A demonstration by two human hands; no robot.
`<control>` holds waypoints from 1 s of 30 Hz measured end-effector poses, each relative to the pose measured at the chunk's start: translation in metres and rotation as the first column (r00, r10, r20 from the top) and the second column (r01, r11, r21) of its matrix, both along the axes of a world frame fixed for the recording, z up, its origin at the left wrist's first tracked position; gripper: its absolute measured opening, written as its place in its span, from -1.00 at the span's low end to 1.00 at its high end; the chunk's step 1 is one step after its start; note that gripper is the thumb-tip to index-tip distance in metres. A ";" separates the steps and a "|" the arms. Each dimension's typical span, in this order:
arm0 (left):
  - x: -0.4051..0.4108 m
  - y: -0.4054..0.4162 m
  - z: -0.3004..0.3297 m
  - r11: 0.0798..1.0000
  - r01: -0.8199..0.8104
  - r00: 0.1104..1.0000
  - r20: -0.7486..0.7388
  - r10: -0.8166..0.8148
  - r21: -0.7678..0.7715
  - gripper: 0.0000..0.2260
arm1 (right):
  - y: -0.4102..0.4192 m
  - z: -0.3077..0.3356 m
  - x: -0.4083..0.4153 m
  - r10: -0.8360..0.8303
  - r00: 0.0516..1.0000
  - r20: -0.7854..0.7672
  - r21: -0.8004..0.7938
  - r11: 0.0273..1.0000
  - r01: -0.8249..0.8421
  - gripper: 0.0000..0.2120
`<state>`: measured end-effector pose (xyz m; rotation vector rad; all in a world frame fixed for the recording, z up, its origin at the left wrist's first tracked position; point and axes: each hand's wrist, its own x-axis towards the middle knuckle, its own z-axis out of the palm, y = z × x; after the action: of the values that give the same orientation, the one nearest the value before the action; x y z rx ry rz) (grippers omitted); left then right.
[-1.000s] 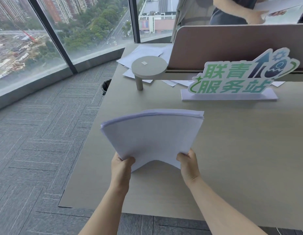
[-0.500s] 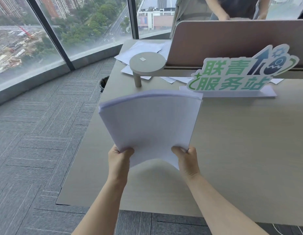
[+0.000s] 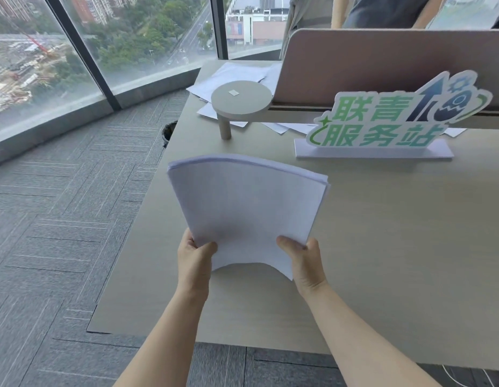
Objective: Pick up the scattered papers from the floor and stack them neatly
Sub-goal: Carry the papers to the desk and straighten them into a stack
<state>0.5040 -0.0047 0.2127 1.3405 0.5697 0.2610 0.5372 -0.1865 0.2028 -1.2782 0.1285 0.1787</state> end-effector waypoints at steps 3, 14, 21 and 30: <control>0.000 -0.007 -0.001 0.999 0.035 0.999 -0.015 -0.034 0.042 -0.76 | 0.005 -0.001 -0.004 -0.038 0.998 -0.055 -0.013 0.999 0.038 -0.79; 0.006 0.016 0.032 0.867 0.070 0.997 -0.021 -0.069 0.494 -0.82 | -0.017 0.018 0.009 -0.112 0.992 0.054 -0.144 0.982 0.119 -0.58; 0.028 0.030 0.082 0.316 0.076 0.988 -0.028 -0.154 0.946 -0.91 | -0.042 0.028 0.017 -0.252 0.953 0.165 -0.327 0.898 0.294 -0.23; 0.036 0.016 0.085 -0.121 0.147 0.952 -0.173 -0.253 0.982 -0.87 | -0.038 0.036 0.012 -0.085 0.964 0.251 -0.425 0.885 0.188 -0.45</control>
<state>0.5396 0.0117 0.2975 2.9534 -0.1031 0.5412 0.5494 -0.2250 0.2385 -1.7334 0.0651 -0.1303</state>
